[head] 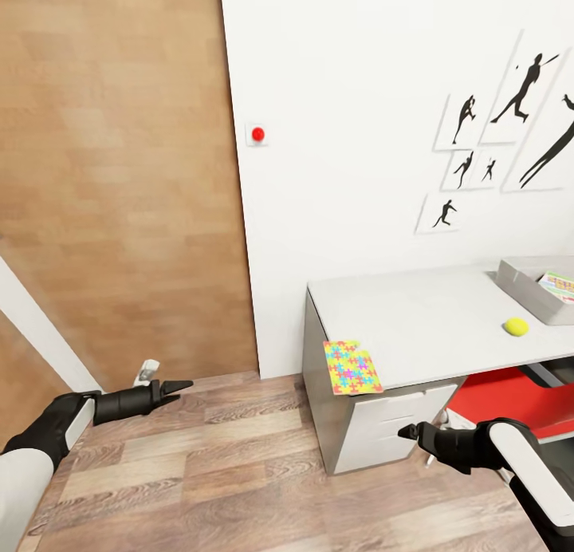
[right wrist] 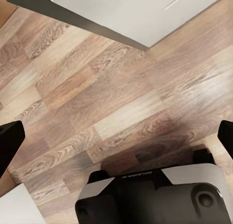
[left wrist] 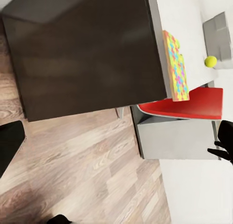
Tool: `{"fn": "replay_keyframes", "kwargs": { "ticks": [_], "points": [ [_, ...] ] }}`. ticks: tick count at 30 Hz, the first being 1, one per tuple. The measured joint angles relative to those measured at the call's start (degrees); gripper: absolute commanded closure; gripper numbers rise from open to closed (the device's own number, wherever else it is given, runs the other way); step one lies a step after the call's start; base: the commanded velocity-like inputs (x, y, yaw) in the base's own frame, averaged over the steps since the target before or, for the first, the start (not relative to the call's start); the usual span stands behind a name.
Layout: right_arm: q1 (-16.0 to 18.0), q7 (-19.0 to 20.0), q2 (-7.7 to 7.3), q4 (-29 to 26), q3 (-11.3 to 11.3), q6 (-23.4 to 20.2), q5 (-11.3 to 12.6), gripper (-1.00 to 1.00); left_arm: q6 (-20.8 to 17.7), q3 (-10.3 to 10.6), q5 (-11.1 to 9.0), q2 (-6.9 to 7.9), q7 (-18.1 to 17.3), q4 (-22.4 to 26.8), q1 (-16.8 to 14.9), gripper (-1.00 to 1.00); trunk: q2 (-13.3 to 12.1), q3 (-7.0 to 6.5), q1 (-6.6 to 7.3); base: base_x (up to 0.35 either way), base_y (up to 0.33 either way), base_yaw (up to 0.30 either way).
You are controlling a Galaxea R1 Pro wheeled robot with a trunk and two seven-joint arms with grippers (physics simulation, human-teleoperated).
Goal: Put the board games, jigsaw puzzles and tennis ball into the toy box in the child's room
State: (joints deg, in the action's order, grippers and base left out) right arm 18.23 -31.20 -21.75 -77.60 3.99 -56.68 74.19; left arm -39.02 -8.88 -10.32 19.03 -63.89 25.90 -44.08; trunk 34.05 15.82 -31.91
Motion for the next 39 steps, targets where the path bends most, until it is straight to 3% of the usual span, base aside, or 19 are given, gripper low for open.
{"fn": "replay_keyframes", "kwargs": {
  "ticks": [22, 24, 26, 28, 30, 34, 36, 39],
  "points": [
    [0.0, 0.1, -0.87, -0.2, -0.3, -3.3, 0.4, -1.00, 0.9, 0.3, 0.1, 0.71, -0.7, 0.0, 0.0, -1.00, 8.8, 3.96, -4.84, 0.000, 0.000, 0.000],
    [0.0, 0.1, -1.72, -0.8, -0.3, -3.3, 0.6, -1.00, 0.9, 0.3, 0.1, 0.73, -0.8, 0.0, 0.0, -1.00, 9.6, 4.32, -5.28, 0.000, 0.000, 0.000],
    [0.0, 0.2, -3.46, -1.4, -0.2, -3.3, 1.0, -1.00, 0.9, 0.3, 0.1, 0.74, -0.8, 0.0, 0.0, -1.00, 10.5, 4.68, -5.72, 0.000, 0.000, 0.000],
    [-0.1, 0.4, -6.41, -2.9, 0.0, -3.3, 1.9, -1.00, 0.9, 0.3, 0.1, 0.79, -0.8, 0.1, 0.0, -1.00, 11.3, 5.04, -6.16, 0.000, 0.000, 0.000],
    [-0.6, 0.7, -7.83, -3.7, 0.0, -3.3, 3.1, -1.00, 0.9, 0.3, 0.1, 0.85, -0.8, 0.1, 0.0, -1.00, 12.1, 5.40, -6.60, 0.000, 0.000, 0.000],
    [-3.7, 3.6, -11.52, -5.2, -0.2, -3.3, 8.5, -1.00, 0.8, 0.3, 0.1, 1.27, -0.9, 0.2, 0.0, -1.00, 13.7, 6.12, -7.48, 0.000, 0.000, 0.000],
    [-5.2, 7.0, -13.88, -5.5, -0.2, -3.3, 11.3, -1.00, 0.8, 0.3, 0.1, 1.57, -0.9, 0.2, 0.0, -1.00, 14.5, 6.48, -7.91, 0.000, 0.000, 0.000],
    [-5.8, 10.2, -15.31, -5.4, -0.2, -3.3, 12.4, -1.00, 0.8, 0.3, 0.1, 1.69, -0.9, 0.2, 0.0, -1.00, 15.7, 7.02, -8.58, 0.000, 0.000, 0.000]
  ]
}}
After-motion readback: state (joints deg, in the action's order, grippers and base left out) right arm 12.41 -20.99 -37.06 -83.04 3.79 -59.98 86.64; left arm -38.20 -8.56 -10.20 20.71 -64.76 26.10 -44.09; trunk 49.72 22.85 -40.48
